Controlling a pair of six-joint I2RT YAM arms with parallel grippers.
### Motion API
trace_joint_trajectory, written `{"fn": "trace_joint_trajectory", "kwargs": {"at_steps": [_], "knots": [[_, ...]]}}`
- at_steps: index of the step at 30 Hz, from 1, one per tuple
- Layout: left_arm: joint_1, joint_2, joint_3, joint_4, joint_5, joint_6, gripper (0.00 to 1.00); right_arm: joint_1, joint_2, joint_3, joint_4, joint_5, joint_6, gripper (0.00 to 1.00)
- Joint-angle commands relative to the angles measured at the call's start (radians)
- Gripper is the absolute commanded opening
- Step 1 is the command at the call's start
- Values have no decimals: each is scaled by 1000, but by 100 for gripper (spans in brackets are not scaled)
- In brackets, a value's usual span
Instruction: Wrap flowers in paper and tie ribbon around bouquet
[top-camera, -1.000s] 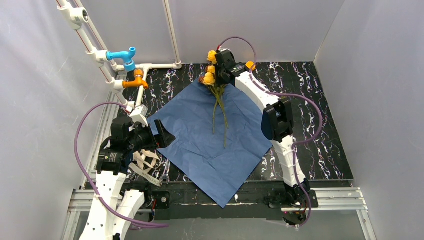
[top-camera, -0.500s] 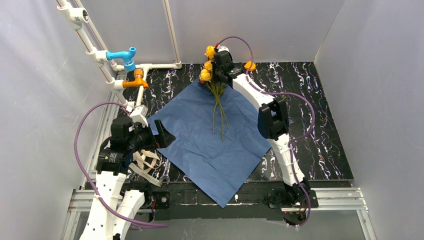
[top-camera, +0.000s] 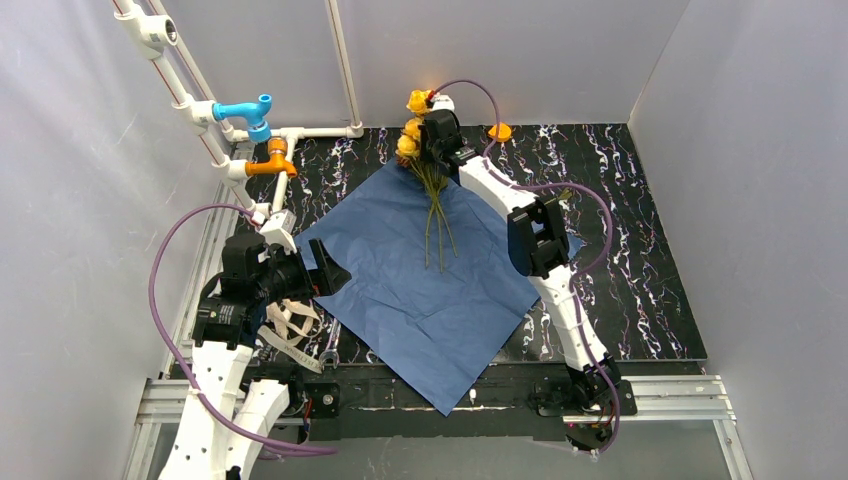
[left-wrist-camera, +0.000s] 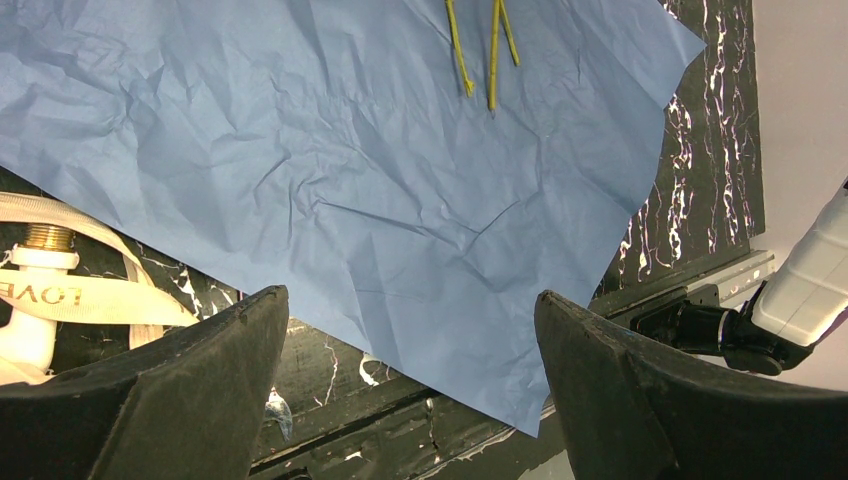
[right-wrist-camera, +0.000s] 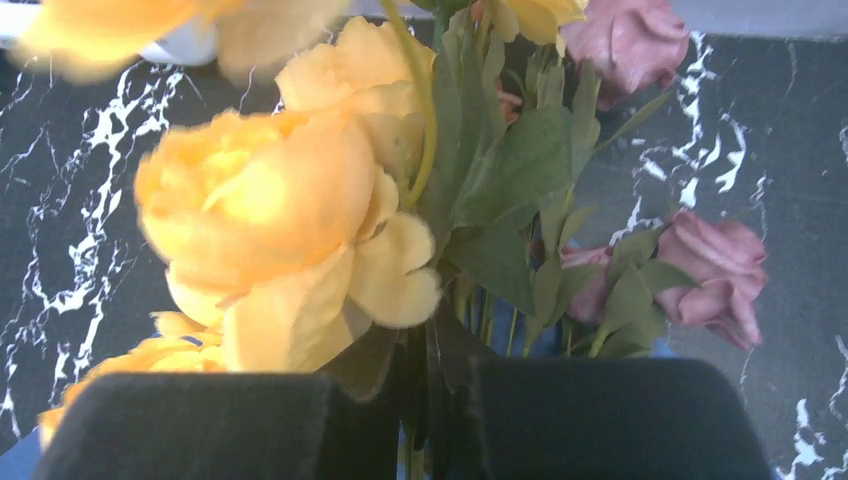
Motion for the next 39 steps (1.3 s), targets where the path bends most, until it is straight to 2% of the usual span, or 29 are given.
{"fn": "trace_joint_trajectory", "kwargs": {"at_steps": [1, 3, 13, 15, 19, 21, 28, 34, 37, 39], "knots": [[10, 5, -5, 3, 11, 14, 92, 1, 26, 1, 176, 83, -25, 17], [12, 6, -5, 2, 11, 14, 92, 0, 28, -11, 188, 102, -26, 21], [17, 10, -5, 3, 11, 14, 92, 2, 38, -5, 255, 131, -51, 23], [18, 8, -5, 2, 10, 14, 92, 1, 34, -11, 256, 135, -62, 32], [18, 6, -5, 2, 10, 14, 92, 1, 13, -29, 256, 140, -85, 58], [17, 6, -5, 2, 11, 14, 92, 1, 1, -33, 255, 140, -94, 65], [25, 7, -5, 3, 13, 15, 92, 0, -66, -48, 248, 144, -107, 70], [29, 9, -5, 3, 7, 14, 92, 1, -201, -121, 150, 123, -104, 75], [29, 15, -5, 2, 6, 13, 92, 2, -337, -258, 85, 124, -84, 78], [28, 20, -7, 3, 11, 12, 92, 1, -484, -395, 51, 128, -49, 80]]}}
